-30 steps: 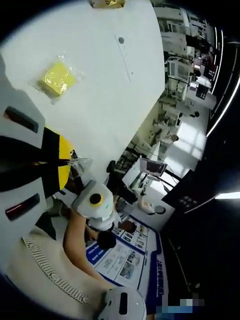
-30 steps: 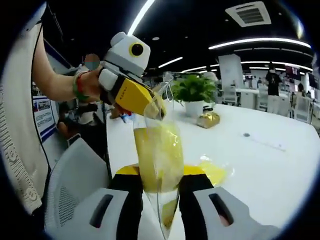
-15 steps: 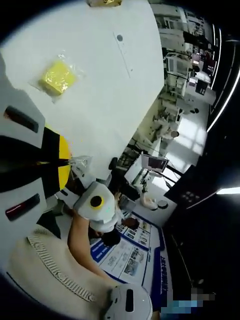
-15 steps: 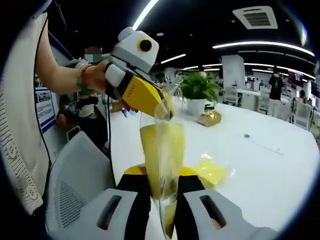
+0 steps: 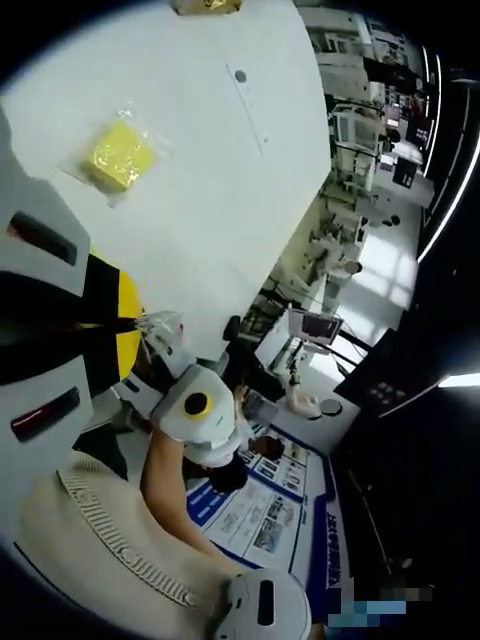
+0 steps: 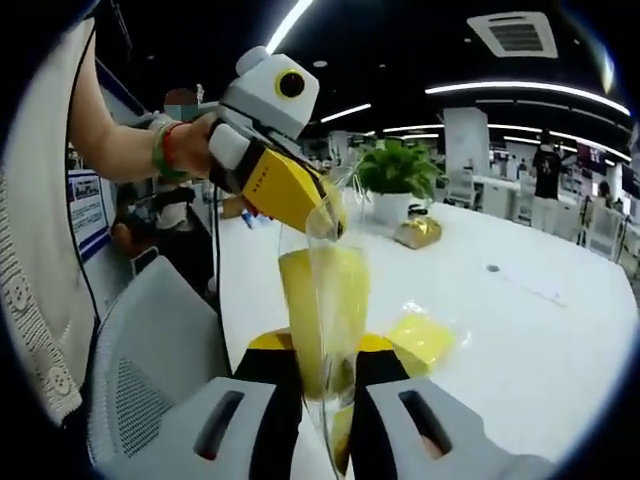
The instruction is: Compare the silicone blocks by pressing each to a similar depth, holding the contact briefly, and releasing to observe deformation and rebound differences across the visible hardness samples.
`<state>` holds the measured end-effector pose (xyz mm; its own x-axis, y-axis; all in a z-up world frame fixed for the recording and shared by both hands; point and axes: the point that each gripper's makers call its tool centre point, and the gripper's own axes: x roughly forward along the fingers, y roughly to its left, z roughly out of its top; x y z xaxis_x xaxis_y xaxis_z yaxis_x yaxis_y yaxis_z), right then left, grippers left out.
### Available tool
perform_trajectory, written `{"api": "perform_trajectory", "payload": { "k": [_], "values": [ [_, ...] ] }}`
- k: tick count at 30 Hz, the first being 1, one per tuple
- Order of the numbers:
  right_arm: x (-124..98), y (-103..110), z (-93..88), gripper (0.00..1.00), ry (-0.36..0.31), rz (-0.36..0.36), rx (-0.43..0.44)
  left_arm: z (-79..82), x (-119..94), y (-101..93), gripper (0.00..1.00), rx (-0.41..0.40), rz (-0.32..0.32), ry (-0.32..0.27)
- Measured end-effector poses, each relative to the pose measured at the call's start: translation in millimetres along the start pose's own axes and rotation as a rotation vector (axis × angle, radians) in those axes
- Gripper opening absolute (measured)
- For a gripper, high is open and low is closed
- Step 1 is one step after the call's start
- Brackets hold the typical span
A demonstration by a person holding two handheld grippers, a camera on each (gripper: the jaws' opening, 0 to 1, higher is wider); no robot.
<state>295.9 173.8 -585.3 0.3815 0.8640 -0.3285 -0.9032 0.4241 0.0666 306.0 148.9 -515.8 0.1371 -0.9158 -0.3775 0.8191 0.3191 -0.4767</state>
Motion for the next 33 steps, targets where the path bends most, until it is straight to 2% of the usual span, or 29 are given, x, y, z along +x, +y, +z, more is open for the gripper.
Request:
{"api": "perform_trajectory", "payload": {
  "k": [15, 18, 21, 23, 33],
  "values": [
    [1.8, -2.6, 0.5, 0.15, -0.020, -0.008, 0.014, 0.2, -0.7, 0.5, 0.00, -0.039, 0.003, -0.001],
    [2.1, -4.5, 2.0, 0.17, -0.033, -0.022, -0.046, 0.7, -1.0, 0.7, 0.00, -0.052, 0.002, -0.004],
    [1.8, -2.4, 0.3, 0.18, -0.025, 0.000, -0.022, -0.2, -0.9, 1.6, 0.00, -0.076, -0.005, -0.003],
    [1.8, -4.6, -0.1, 0.19, -0.027, -0.017, -0.075, -1.6, -0.3, 2.1, 0.00, -0.085, -0.008, -0.006],
    [-0.9, -5.8, -2.7, 0.27, -0.030, -0.011, -0.061, -1.8, 3.9, 7.9, 0.00, -0.172, -0.016, -0.026]
  ]
}}
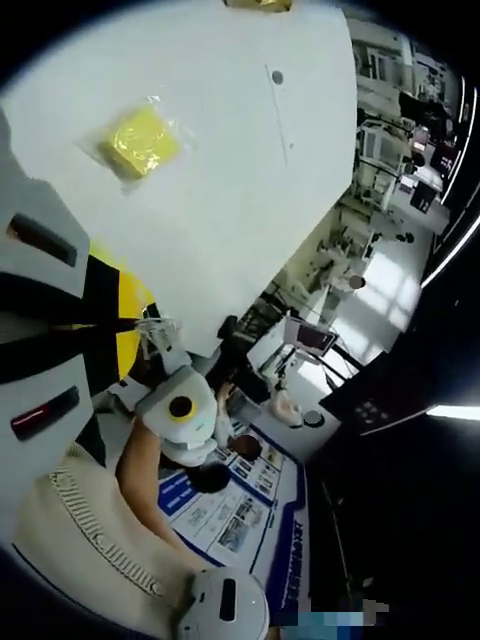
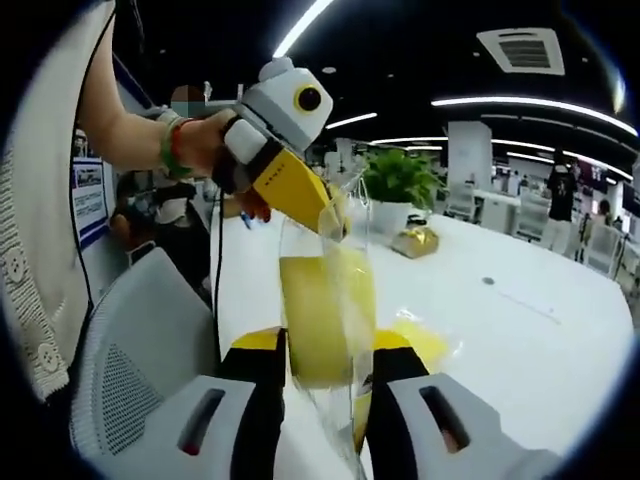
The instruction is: Compare the silicone blocks by pressing each to a similar depth, holding the contact briefly, and releasing to observe deformation and rebound differences across the visible hardness samples.
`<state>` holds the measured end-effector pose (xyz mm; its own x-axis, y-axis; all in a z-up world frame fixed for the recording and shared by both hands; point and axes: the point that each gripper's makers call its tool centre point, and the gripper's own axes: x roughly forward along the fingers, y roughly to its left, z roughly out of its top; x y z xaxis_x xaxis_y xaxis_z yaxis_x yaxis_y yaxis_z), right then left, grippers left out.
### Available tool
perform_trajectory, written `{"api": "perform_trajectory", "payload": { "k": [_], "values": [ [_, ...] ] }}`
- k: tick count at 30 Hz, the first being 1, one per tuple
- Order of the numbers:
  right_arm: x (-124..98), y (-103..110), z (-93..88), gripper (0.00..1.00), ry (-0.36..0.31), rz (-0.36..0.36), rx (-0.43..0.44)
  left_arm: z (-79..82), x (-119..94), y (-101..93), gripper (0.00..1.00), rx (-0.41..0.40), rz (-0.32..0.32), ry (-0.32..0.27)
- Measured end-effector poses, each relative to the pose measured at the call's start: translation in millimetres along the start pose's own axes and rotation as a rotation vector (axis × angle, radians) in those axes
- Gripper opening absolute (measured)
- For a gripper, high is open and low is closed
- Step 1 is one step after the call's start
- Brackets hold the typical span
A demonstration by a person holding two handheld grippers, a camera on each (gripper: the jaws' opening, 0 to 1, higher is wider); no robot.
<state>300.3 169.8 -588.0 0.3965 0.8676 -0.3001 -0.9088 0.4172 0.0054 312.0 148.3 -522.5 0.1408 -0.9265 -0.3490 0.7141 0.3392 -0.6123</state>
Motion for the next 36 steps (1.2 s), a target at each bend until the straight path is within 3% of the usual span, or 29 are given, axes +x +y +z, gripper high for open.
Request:
{"api": "perform_trajectory", "payload": {
  "k": [4, 8, 12, 17, 21, 25, 30, 34, 35, 36],
  "values": [
    [-3.9, -3.6, -0.3, 0.34, -0.012, -0.017, 0.020, -1.4, 4.7, 2.7, 0.00, -0.017, -0.001, -0.004],
    [-11.0, -9.9, 1.6, 0.52, -0.047, -0.049, 0.051, -3.9, 10.5, 5.9, 0.00, -0.044, -0.007, -0.006],
    [-22.9, -16.2, -4.2, 0.59, -0.057, -0.080, 0.094, -5.2, 18.3, 8.9, 0.00, -0.073, -0.016, -0.011],
    [-46.5, -28.3, -7.8, 0.72, -0.111, -0.153, 0.170, -4.0, 30.6, 15.8, 0.00, -0.124, -0.028, -0.036],
    [-70.4, -41.8, -20.2, 0.78, -0.100, -0.237, 0.219, -4.0, 43.9, 24.0, 0.00, -0.152, -0.022, -0.055],
    [-102.7, -60.3, -34.3, 0.95, -0.118, -0.359, 0.298, -0.5, 64.4, 41.0, 0.00, -0.231, 0.006, -0.106],
    [-144.0, -78.3, -60.3, 0.94, -0.108, -0.496, 0.373, 15.7, 98.0, 58.8, 0.00, -0.330, 0.004, -0.182],
    [-161.3, -83.8, -72.3, 0.92, -0.107, -0.542, 0.401, 25.7, 132.8, 72.0, 0.00, -0.366, -0.003, -0.194],
    [-165.2, -85.5, -75.1, 0.91, -0.109, -0.554, 0.408, 28.1, 144.7, 75.1, 0.00, -0.415, -0.010, -0.196],
    [-167.2, -86.4, -76.8, 0.91, -0.110, -0.559, 0.417, 29.1, 153.0, 77.6, 0.00, -0.401, -0.012, -0.191]
  ]
}}
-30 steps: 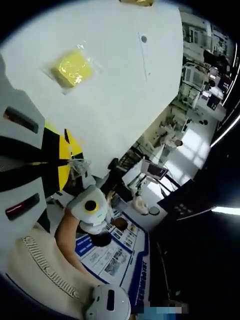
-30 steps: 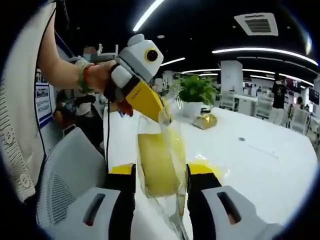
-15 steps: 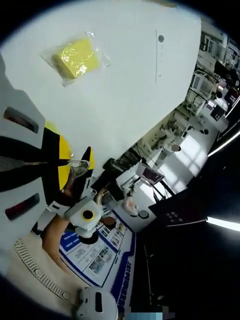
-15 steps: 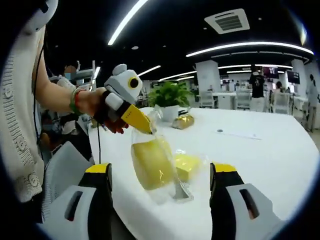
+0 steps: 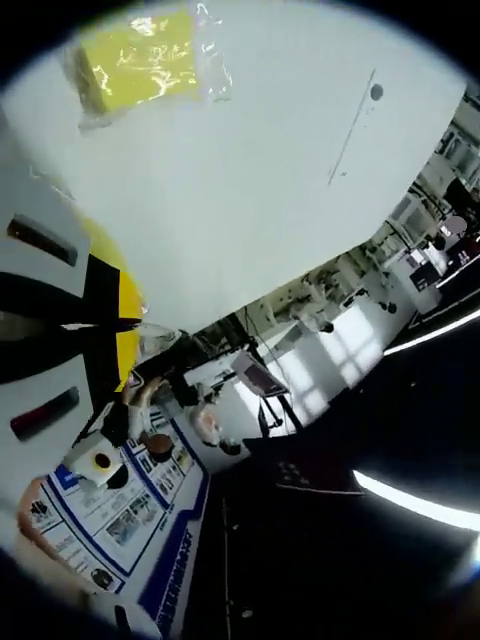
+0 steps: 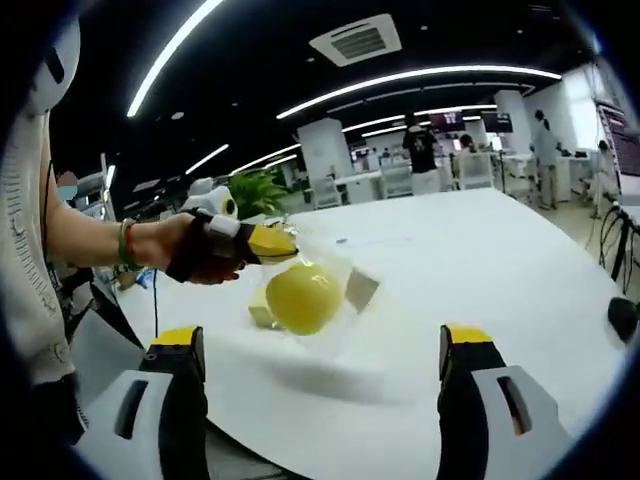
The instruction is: Compare the silicone blocks by pressing each to a similar depth, holding the contact briefly, and releasing to observe deformation and rebound differences across the visible hardness samples.
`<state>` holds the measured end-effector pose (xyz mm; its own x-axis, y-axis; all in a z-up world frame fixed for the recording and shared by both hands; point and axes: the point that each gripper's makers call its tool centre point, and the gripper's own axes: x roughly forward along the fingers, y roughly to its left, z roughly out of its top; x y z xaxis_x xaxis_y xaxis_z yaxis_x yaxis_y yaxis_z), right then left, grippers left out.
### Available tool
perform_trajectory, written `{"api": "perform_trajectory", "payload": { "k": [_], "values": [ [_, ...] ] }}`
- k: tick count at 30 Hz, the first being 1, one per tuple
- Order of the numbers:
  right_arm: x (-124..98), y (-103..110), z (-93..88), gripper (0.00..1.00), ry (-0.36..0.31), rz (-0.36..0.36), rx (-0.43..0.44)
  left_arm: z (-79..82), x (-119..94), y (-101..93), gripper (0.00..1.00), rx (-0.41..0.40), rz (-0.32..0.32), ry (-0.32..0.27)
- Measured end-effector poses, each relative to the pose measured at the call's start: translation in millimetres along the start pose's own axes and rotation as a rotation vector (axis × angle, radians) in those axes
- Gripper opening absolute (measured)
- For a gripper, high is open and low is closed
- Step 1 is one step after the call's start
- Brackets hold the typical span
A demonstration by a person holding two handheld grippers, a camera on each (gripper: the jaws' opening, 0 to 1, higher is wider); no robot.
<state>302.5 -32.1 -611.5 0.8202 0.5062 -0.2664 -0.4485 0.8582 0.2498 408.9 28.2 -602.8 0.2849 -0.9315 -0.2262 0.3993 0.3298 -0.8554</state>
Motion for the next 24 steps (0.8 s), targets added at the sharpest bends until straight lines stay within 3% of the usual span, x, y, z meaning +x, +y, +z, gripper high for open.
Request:
{"api": "perform_trajectory", "payload": {
  "k": [5, 6, 9, 12, 20, 24],
  "values": [
    [-1.0, -5.0, -3.2, 0.90, 0.001, -0.015, 0.025, 5.2, 36.1, 16.1, 0.00, -0.011, 0.033, -0.004],
    [-0.7, -5.7, -4.7, 0.89, 0.007, -0.017, 0.026, 14.1, 41.4, 24.9, 0.00, -0.062, 0.057, -0.051],
    [0.9, -6.6, -7.1, 0.88, 0.012, -0.020, 0.041, 26.0, 49.8, 45.1, 0.00, -0.125, 0.093, -0.094],
    [3.5, -9.0, -10.2, 0.87, 0.023, -0.024, 0.043, 32.2, 54.2, 58.9, 0.00, -0.116, 0.120, -0.093],
    [7.7, -14.2, -14.7, 0.84, 0.053, -0.014, 0.046, 47.0, 46.0, 113.1, 0.00, -0.104, 0.278, -0.097],
    [8.4, -14.5, -14.2, 0.83, 0.052, -0.011, 0.051, 48.8, 42.2, 127.4, 0.00, -0.112, 0.314, -0.108]
  ]
}}
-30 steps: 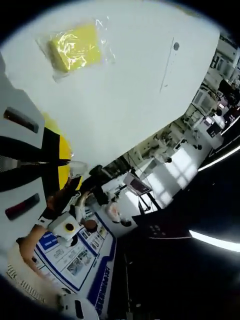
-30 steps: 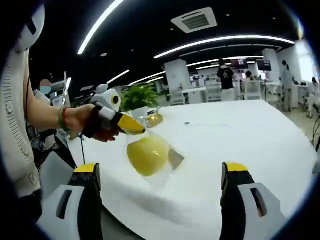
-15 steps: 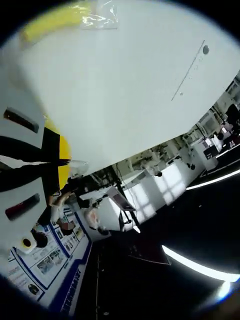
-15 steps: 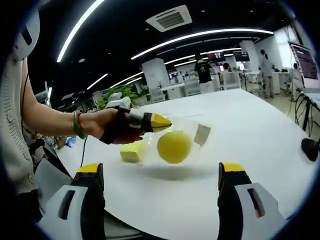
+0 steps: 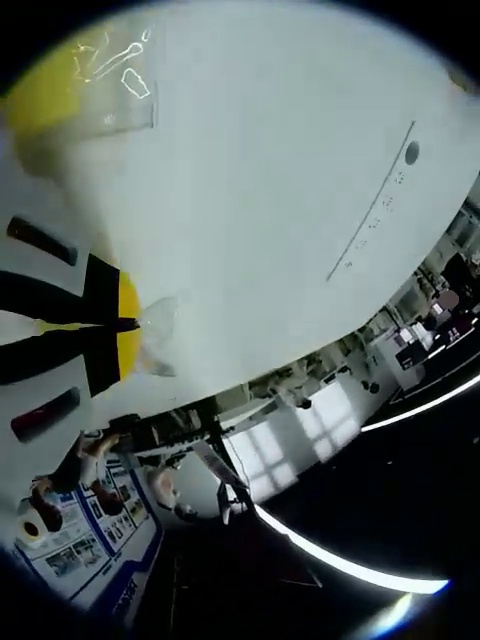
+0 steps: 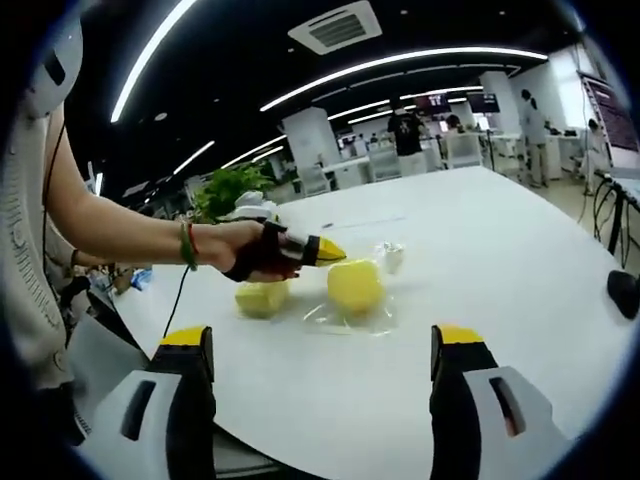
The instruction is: Compare the silicone blocks by pressing each to a similar depth, holding the contact briefly, and releasing to observe deformation and rebound differences across the visible hardness samples.
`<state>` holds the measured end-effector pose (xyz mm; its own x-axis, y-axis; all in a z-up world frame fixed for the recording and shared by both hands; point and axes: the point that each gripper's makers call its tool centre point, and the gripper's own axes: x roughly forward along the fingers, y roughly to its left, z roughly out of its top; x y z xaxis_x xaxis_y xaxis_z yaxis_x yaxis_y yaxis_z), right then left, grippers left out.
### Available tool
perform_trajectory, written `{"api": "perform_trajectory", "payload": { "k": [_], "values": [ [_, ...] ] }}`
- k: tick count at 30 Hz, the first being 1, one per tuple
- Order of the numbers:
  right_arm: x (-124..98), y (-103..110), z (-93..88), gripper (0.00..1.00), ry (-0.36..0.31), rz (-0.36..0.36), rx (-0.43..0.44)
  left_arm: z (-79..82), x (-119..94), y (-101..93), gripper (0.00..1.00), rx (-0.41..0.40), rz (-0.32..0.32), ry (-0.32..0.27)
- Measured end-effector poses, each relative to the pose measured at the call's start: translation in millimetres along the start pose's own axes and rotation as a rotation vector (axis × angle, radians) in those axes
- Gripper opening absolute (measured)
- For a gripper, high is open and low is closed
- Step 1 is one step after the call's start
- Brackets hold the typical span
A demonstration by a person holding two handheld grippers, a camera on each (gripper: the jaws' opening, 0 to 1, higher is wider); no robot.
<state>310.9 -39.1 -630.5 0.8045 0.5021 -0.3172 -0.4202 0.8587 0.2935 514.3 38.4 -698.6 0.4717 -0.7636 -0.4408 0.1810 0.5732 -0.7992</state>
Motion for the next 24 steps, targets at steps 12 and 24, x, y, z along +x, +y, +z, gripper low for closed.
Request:
{"api": "perform_trajectory", "payload": {
  "k": [12, 24],
  "values": [
    [-4.5, 3.6, -5.4, 0.79, 0.015, 0.013, 0.008, 0.0, 12.3, 28.6, 0.00, 0.027, 0.100, 0.005],
    [-2.0, 10.8, 0.9, 0.77, 0.023, 0.034, -0.020, -3.1, -3.9, 25.2, 0.35, 0.244, 0.153, 0.052]
  ]
}}
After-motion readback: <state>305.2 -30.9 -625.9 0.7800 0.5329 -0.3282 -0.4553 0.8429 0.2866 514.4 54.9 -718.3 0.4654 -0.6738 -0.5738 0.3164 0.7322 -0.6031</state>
